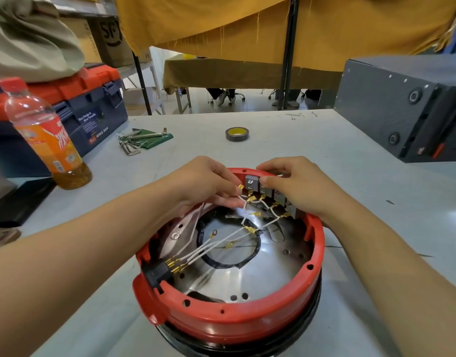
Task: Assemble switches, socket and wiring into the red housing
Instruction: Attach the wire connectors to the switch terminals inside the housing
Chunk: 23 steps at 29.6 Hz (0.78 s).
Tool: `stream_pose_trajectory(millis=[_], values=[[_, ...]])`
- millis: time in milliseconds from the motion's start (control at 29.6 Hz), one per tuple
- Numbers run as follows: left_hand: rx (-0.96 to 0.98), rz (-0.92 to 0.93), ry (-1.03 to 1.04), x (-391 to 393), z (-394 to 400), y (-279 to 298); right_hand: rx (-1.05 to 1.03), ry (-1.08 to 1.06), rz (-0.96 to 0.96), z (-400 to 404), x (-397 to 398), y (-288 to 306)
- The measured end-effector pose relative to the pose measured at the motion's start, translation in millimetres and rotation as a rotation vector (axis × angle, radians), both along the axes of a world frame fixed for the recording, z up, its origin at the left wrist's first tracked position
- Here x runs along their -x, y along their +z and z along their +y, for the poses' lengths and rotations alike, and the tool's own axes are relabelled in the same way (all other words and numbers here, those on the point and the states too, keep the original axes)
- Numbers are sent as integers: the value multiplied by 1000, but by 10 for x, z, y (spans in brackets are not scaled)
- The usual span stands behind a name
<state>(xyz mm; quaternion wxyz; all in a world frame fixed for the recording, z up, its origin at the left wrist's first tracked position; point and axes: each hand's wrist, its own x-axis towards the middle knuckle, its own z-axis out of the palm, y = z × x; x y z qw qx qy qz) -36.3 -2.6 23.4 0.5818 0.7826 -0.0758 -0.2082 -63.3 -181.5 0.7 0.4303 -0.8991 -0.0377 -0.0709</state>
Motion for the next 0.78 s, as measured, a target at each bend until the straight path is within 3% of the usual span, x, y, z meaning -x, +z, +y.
stream_pose_trajectory(millis=[236, 777], values=[[-118, -19, -27, -60, -68, 41, 98, -64, 6, 0, 31, 23], [-128, 130, -134, -116, -170, 24, 210, -48, -25, -41, 50, 23]])
